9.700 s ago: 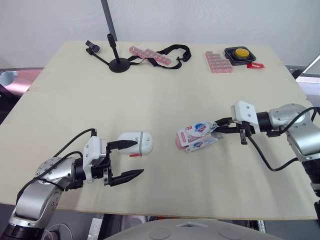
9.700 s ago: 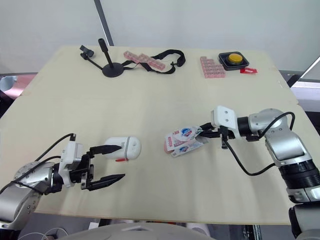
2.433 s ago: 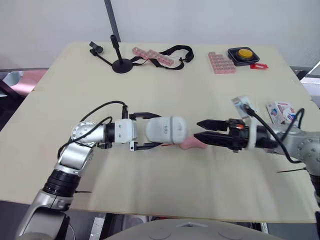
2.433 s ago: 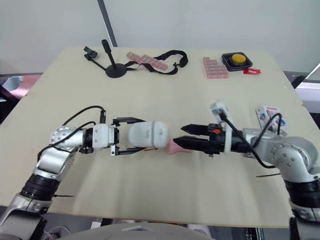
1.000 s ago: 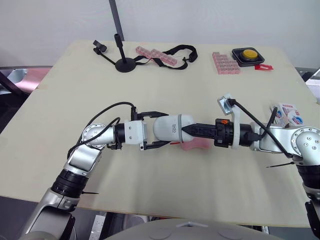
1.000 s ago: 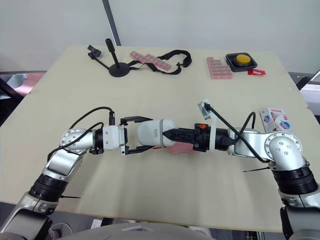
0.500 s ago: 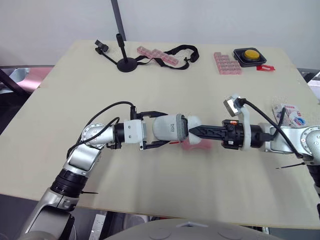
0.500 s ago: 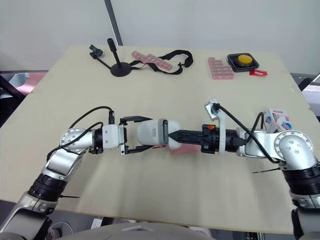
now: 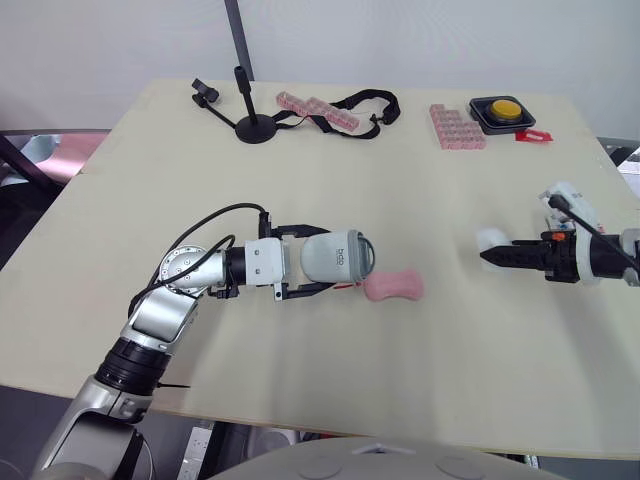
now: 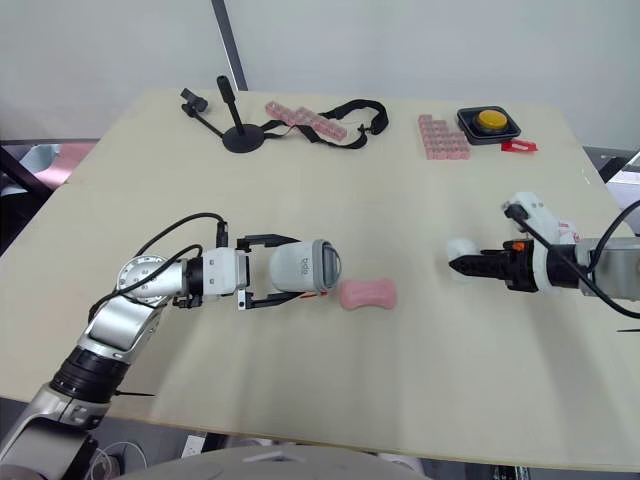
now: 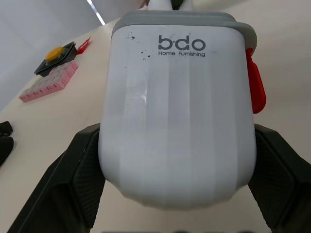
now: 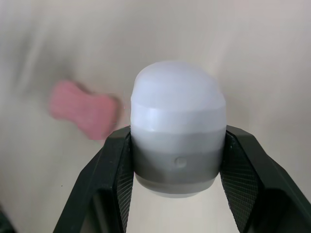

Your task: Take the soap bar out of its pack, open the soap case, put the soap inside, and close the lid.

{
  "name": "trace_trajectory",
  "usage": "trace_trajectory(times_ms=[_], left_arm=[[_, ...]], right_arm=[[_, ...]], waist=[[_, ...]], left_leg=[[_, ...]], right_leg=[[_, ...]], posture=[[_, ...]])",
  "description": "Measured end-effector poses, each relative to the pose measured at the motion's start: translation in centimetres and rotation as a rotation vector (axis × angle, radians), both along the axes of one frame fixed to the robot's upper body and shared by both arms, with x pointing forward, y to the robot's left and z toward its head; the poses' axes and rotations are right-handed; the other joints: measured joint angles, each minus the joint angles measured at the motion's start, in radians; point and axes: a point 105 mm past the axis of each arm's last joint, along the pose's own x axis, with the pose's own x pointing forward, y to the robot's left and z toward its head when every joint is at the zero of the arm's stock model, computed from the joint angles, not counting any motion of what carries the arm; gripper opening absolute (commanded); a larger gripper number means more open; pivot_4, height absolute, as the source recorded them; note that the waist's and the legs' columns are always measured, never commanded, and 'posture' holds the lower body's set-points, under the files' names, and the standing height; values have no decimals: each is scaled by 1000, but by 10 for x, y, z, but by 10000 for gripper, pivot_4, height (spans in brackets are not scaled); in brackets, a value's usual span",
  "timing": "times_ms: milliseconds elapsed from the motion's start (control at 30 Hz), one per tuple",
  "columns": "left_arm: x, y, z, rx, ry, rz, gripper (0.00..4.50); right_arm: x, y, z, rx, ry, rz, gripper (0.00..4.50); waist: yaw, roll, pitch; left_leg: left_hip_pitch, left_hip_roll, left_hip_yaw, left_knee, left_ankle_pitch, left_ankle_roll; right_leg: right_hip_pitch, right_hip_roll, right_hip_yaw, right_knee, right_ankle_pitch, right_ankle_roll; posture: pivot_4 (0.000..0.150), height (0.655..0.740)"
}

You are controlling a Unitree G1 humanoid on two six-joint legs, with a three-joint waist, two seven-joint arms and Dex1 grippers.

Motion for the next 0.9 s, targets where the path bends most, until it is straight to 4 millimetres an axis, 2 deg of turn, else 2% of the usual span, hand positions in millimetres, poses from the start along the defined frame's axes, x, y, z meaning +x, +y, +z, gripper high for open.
trace_trajectory(times_ms=[267,367,500,900], left_arm=[[1,0,-1,2,11,5,34793],[1,0,-1,2,13,6,34793],[0,1,-2,2,16,7,34793],[-1,1,-3,4,24,11,34793]], right_arm=[[10,-10,-19,-189,-52,37,20026],[19,-13,-26,-177,-59,-1,20026],[26,-17,-26,-189,-74,-11,20026],[30,-21,-34,-231,-98,41,20026]], waist=[[0,0,0],[-1,0,0],[-1,1,0],[-1,1,0]], left_leg=[[-1,0,0,1,0,0],[-2,0,0,3,0,0],[-3,0,0,3,0,0],[-2,3,0,8,0,0]], right_leg=[[-2,0,0,2,0,0],[-3,1,0,3,0,0],[-4,2,0,4,0,0],[-4,0,-1,7,0,0]], posture=[[1500,7395],[1500,7395],[1500,7395],[1500,7395]])
